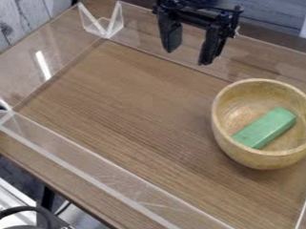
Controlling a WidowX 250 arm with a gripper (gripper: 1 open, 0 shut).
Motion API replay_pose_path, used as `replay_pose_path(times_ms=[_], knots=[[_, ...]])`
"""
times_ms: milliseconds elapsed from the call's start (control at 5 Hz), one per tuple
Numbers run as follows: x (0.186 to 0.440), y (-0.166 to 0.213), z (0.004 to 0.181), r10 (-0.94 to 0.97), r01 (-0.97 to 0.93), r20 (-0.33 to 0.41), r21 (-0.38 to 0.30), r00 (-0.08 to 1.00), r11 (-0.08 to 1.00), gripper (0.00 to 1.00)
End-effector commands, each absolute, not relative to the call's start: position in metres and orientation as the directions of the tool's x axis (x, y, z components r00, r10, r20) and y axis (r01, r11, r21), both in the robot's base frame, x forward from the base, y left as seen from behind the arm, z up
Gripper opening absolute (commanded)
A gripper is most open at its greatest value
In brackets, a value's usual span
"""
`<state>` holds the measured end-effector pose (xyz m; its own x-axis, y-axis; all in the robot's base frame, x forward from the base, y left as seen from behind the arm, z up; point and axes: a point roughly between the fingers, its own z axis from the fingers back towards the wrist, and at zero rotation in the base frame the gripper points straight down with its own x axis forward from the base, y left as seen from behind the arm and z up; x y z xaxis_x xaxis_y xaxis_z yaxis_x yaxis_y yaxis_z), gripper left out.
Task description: Remove the green block from inside the brown bowl and put it on the table
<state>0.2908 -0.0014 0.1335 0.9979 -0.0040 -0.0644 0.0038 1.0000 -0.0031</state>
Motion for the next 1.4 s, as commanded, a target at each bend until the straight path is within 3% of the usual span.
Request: replay_pose_path(times_ms=[0,600,1000,1200], knots=[[0.292,-0.015,0.127,-0.054,0.054,-0.076,0.002,0.996,0.999,1.0],[0.295,-0.061,0.097,-0.169,0.17,-0.114,0.0,0.979,0.986,1.0],[0.297,-0.072,0.091,-0.133,0.14,-0.134,0.04,0.982,0.989,1.0],[0.309,-0.079,0.092,-0.193,0.197,-0.123,0.021,0.973,0.98,1.0]])
